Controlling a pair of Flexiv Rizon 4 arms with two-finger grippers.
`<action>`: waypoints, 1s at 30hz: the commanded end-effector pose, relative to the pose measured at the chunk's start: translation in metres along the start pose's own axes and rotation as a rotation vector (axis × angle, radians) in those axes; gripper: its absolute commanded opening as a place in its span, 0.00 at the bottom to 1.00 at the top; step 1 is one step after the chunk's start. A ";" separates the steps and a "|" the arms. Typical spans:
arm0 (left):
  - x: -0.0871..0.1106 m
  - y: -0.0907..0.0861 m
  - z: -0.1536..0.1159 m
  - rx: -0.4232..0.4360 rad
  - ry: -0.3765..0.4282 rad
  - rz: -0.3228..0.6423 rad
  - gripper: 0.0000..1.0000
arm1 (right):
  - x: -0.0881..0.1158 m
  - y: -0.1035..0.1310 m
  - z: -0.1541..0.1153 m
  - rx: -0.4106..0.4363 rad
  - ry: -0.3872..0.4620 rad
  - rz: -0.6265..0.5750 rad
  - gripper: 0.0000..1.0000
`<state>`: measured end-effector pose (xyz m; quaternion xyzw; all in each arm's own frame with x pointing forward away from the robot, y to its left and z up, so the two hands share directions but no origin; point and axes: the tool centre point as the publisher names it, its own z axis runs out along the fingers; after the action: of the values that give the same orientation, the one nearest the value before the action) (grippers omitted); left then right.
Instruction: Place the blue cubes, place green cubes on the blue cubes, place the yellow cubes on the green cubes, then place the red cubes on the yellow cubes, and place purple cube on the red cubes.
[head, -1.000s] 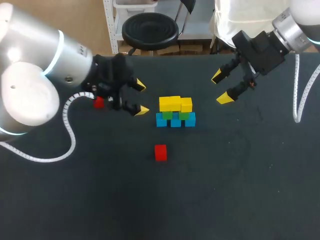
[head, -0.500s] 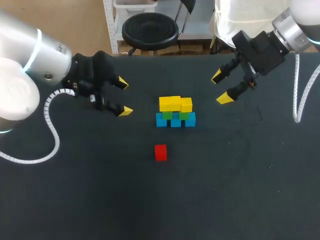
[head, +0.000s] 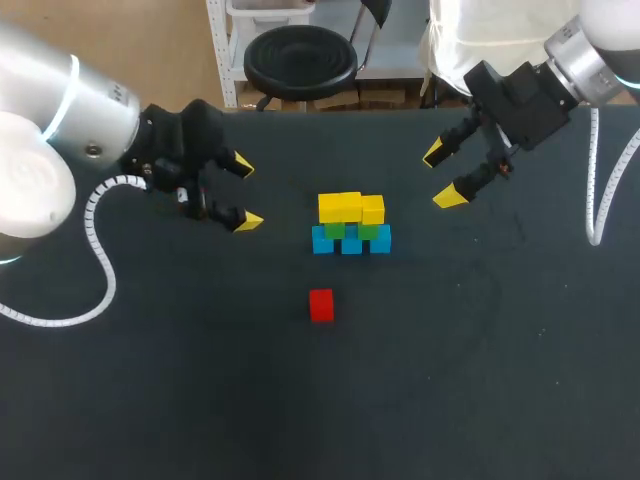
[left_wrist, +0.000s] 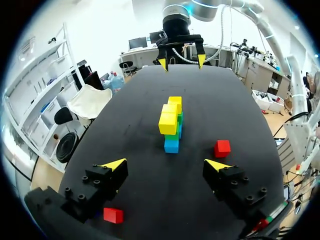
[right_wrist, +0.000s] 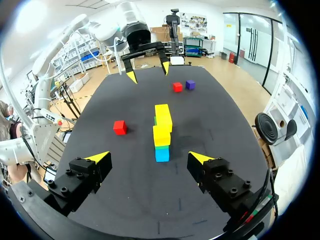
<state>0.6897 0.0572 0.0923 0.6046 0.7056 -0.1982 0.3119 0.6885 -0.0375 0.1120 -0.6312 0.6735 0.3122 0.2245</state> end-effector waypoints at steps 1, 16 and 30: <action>0.001 0.000 0.000 0.001 -0.003 0.001 1.00 | 0.000 0.000 0.000 0.001 0.000 0.000 1.00; 0.003 0.013 -0.018 0.101 -0.021 0.071 1.00 | 0.000 0.000 0.000 0.001 0.000 0.000 1.00; 0.005 0.016 -0.023 0.077 0.043 0.071 1.00 | 0.000 0.000 0.000 0.001 0.000 0.000 1.00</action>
<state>0.7004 0.0790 0.1069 0.6447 0.6817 -0.2026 0.2802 0.6885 -0.0375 0.1119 -0.6312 0.6735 0.3123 0.2245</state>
